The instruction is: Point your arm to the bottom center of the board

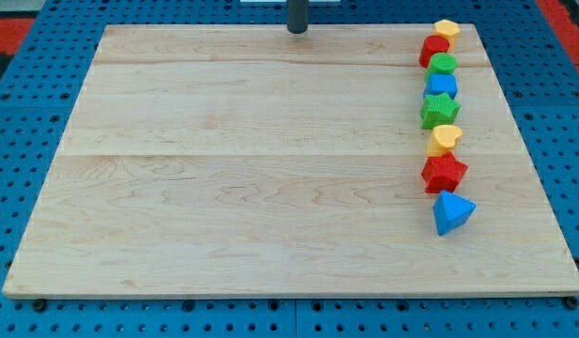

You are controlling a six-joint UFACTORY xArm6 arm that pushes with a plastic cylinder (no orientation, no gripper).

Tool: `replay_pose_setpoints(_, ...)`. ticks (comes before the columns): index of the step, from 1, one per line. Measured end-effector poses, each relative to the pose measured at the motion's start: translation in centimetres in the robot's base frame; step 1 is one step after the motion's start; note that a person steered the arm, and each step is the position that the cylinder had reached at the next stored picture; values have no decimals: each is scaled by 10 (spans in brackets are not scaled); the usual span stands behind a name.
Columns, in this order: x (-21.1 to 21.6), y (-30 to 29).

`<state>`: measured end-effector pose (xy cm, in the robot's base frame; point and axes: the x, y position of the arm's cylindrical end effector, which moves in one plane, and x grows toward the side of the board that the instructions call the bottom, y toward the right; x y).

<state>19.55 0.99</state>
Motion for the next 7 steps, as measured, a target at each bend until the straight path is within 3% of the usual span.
replay_pose_setpoints(2, 3, -12)
replay_pose_setpoints(3, 39, -80)
replay_pose_setpoints(4, 116, -144)
replay_pose_setpoints(5, 252, -177)
replay_pose_setpoints(6, 359, -170)
replay_pose_setpoints(7, 402, -79)
